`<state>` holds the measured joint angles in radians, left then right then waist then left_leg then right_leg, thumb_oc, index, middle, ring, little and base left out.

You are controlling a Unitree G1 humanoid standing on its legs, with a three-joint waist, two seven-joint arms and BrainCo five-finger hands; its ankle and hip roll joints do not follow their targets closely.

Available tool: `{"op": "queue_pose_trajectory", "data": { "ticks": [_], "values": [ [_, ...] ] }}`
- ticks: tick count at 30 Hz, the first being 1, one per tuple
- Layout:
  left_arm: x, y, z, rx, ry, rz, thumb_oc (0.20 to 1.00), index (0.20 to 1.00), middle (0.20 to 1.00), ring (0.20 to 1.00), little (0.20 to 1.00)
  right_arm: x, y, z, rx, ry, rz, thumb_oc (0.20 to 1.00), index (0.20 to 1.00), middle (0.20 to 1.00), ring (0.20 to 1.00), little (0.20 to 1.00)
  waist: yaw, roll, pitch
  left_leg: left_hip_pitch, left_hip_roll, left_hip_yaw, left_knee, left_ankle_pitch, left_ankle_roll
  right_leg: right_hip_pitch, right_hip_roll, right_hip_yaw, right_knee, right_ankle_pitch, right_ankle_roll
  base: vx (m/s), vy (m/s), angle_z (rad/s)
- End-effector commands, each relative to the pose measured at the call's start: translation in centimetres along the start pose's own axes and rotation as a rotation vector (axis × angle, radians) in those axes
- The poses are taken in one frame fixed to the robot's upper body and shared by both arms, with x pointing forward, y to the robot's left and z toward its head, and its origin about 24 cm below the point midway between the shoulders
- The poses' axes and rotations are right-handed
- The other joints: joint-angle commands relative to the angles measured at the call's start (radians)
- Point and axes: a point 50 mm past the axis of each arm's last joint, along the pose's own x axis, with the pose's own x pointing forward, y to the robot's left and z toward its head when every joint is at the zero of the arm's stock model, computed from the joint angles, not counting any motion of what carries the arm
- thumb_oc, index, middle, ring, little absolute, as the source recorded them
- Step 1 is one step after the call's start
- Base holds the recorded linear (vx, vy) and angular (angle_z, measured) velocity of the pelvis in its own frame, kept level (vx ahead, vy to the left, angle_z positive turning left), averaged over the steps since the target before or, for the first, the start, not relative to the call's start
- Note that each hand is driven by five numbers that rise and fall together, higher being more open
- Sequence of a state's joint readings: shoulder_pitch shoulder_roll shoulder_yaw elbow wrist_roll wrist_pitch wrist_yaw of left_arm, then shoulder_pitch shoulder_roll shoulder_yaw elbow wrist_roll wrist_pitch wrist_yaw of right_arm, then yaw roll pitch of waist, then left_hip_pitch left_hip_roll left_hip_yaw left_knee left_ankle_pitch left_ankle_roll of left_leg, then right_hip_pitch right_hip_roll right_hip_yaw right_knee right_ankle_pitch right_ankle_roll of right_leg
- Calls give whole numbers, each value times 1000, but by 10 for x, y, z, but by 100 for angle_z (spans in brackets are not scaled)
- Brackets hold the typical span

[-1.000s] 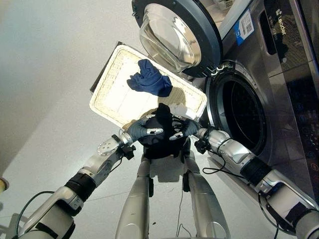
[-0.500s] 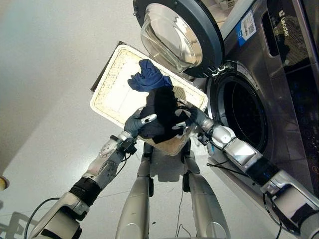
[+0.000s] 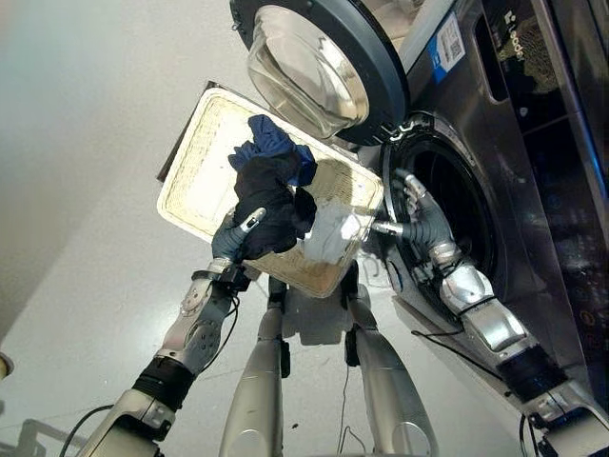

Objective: Put the clothes into the washing machine.

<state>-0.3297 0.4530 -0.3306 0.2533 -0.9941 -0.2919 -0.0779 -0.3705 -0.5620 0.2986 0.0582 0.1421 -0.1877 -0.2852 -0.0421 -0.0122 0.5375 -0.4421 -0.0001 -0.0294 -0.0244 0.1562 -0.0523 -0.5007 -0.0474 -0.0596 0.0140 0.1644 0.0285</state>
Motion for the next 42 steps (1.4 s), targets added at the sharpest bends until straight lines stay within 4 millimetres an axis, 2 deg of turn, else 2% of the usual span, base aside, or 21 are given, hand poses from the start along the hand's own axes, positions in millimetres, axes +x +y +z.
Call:
{"op": "queue_pose_trajectory", "data": {
  "ticks": [1,4,5,6,8,9,10,14,19,21,22,24,36,40,42],
  "values": [
    [5,-20,27,19,-148,-109,200,200,200,200,200,2,-2,35,-85,-207,-20,1000,1000,1000,1000,1000,-19,6,-17,3,-86,54,55,-83,42,-6,35,8,49,-51,55,0,0,0],
    [6,-21,27,17,-143,-116,200,200,200,200,200,3,-1,36,-118,-221,-20,1000,1000,1000,1000,1000,-20,8,-17,3,-86,54,55,-84,42,-6,35,8,50,-51,55,0,0,0],
    [9,-25,26,5,-114,-157,200,200,200,200,200,9,-1,46,-282,-297,-10,1000,1000,1000,1000,1000,-17,15,-17,0,-87,57,58,-85,43,-8,30,5,51,-53,57,0,0,0],
    [9,-25,26,5,-114,-157,200,200,200,200,200,9,-1,46,-282,-297,-10,1000,1000,1000,1000,1000,-17,15,-17,0,-87,57,58,-85,43,-8,30,5,51,-53,57,0,0,0],
    [15,-36,21,-49,-41,-255,200,200,200,200,200,23,4,65,-599,-445,66,1000,1000,1000,1000,1000,-9,23,-17,-8,-88,60,66,-88,42,-13,24,-1,53,-54,61,0,0,0],
    [15,-36,21,-50,-41,-255,200,200,200,200,200,24,4,66,-599,-446,66,1000,1000,1000,1000,1000,-10,23,-17,-8,-88,59,66,-89,42,-13,24,-1,53,-53,61,0,0,0],
    [17,-42,19,-75,-8,-308,200,200,200,200,200,31,7,69,-707,-458,131,1000,1000,1000,1000,1000,-4,24,-17,-9,-88,60,66,-89,40,-12,22,-5,50,-53,63,0,0,0],
    [19,-54,17,-127,56,-409,200,200,200,200,200,39,14,68,-819,-438,255,1000,1000,1000,1000,1000,6,24,-17,-10,-88,61,63,-88,39,-12,17,-15,47,-52,65,-4,-34,3],
    [20,-59,18,-135,70,-439,200,200,200,200,200,41,17,67,-826,-421,297,1000,1000,1000,1000,1000,8,23,-17,-10,-88,62,60,-87,39,-10,16,-18,44,-52,65,0,-9,3],
    [20,-75,19,-166,117,-549,200,200,200,200,200,41,29,58,-851,-349,482,1000,1000,1000,1000,1000,14,17,-17,-18,-88,62,58,-85,37,-18,15,-26,42,-49,66,-8,-54,3],
    [20,-82,21,-170,128,-590,200,200,200,200,200,38,35,53,-795,-301,560,1000,1000,1000,1000,1000,15,13,-17,-19,-89,61,57,-83,36,-17,15,-28,40,-47,66,-2,-40,6],
    [21,-87,23,-161,129,-612,200,200,200,200,200,36,40,50,-755,-274,610,1000,1000,1000,1000,1000,15,11,-17,-18,-90,62,55,-82,36,-17,17,-29,37,-46,65,0,-11,2],
    [20,-104,30,-171,98,-719,200,200,200,200,200,26,56,30,-592,-91,768,1000,1000,1000,1000,1000,14,4,-17,-23,-91,63,51,-74,34,-19,22,-29,31,-43,58,0,-2,1],
    [14,-116,33,-293,75,-807,200,200,200,200,200,19,63,16,-504,13,790,1000,1000,1000,1000,1000,14,7,-17,-25,-92,60,48,-72,35,-22,25,-24,28,-42,52,0,0,0],
    [13,-117,33,-311,73,-814,200,200,200,200,200,18,64,14,-492,22,790,1000,1000,1000,1000,1000,14,7,-17,-25,-91,60,47,-72,35,-23,25,-24,28,-42,51,0,0,0]
  ]
}}
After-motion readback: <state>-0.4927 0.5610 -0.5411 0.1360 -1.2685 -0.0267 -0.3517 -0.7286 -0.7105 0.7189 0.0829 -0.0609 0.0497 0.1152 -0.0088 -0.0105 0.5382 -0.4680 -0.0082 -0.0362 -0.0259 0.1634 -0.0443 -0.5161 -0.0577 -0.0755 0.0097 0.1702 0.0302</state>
